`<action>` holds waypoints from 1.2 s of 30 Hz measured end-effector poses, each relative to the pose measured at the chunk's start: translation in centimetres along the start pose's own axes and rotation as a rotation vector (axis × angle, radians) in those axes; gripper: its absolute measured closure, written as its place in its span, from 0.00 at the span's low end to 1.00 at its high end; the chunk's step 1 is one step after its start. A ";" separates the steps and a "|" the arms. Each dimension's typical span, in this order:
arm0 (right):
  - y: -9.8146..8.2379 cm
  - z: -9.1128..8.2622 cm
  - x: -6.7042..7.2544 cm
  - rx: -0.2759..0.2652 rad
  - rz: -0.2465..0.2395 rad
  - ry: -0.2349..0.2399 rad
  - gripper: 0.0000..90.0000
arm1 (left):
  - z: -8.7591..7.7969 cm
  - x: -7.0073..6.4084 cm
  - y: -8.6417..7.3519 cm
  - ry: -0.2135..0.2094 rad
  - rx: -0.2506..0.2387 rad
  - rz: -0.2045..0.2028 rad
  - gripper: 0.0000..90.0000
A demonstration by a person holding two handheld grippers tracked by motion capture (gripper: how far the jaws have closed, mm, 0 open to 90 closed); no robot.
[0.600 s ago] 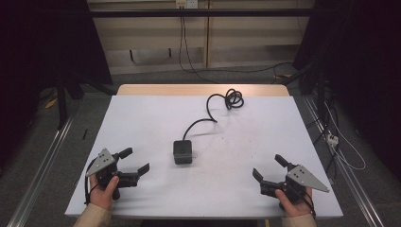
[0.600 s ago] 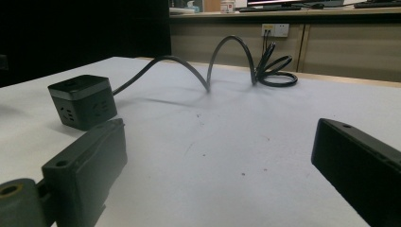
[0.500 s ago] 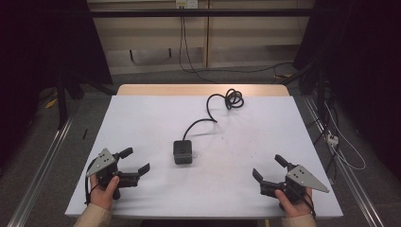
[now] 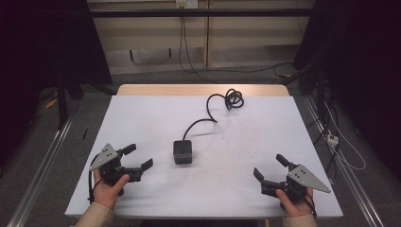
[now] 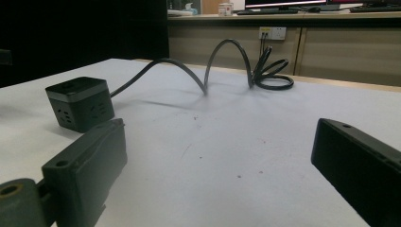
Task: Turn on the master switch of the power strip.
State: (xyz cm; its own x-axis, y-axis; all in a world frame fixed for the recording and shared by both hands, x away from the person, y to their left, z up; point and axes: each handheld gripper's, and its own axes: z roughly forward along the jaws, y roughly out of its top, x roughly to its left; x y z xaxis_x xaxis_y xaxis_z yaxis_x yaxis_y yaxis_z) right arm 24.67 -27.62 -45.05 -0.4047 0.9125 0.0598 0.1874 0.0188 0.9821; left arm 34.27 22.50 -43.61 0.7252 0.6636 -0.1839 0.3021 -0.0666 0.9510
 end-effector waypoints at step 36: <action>-0.1 0.4 -0.6 -0.003 0.000 0.002 0.04 | 4.9 -0.9 2.0 -0.064 0.069 0.025 0.15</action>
State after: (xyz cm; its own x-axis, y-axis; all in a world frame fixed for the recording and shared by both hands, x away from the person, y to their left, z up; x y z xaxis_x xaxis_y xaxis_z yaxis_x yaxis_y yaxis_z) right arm 25.22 -28.03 -45.24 -0.4070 0.9115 0.0600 0.1842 0.0175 0.9827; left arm 37.28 18.09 -42.79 0.7703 0.6123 -0.1784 0.3239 -0.1346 0.9365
